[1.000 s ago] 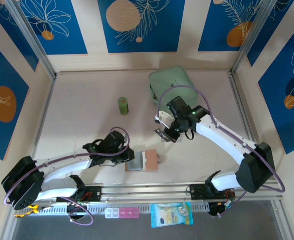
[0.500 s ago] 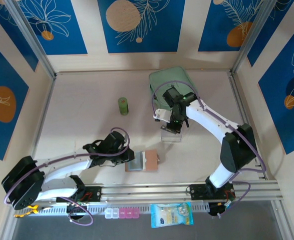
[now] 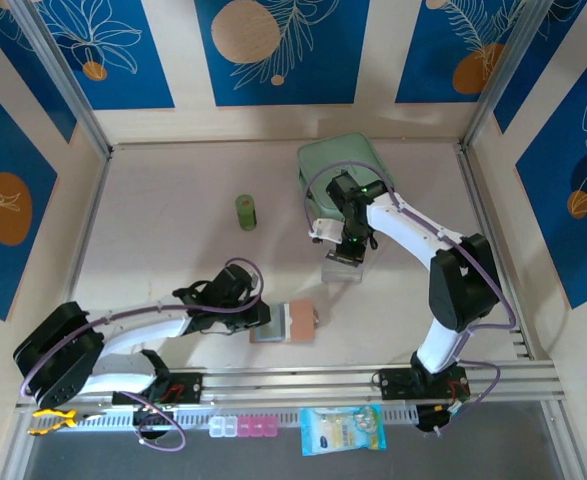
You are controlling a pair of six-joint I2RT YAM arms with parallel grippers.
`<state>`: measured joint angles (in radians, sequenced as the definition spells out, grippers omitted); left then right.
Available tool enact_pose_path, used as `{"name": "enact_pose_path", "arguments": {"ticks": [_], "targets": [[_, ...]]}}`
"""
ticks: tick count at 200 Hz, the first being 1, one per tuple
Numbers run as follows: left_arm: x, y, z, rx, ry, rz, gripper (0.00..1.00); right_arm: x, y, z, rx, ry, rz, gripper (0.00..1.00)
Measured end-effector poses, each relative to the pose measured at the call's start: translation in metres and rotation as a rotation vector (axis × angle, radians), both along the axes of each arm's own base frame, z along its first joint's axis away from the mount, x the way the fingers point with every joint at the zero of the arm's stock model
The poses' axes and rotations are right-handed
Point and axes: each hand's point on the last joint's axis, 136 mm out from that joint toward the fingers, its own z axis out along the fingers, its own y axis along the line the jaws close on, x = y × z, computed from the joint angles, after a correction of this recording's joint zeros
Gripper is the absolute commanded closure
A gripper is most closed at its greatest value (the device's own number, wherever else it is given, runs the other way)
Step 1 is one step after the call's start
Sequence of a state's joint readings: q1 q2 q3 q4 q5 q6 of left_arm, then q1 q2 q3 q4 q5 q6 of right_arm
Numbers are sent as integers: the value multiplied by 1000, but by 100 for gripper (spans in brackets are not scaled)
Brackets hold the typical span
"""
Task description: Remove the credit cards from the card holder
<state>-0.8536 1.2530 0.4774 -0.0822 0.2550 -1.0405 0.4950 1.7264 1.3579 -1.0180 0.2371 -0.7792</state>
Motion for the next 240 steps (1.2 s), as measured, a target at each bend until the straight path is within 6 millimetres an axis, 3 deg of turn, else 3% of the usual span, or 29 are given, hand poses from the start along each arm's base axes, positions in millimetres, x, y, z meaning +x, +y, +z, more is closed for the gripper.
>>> {"name": "enact_pose_path", "arguments": {"ticks": [61,133,240], "targets": [[1,-3,-3,-3,4,-6,89,-9,7,-18,5,89,22,100],[1,-1,-2,-2,5,-3,89,-10,32,-28,25,138,74,100],[11,27,29,-35,-68,67,89,5,93,-30,62,140,232,100]]}}
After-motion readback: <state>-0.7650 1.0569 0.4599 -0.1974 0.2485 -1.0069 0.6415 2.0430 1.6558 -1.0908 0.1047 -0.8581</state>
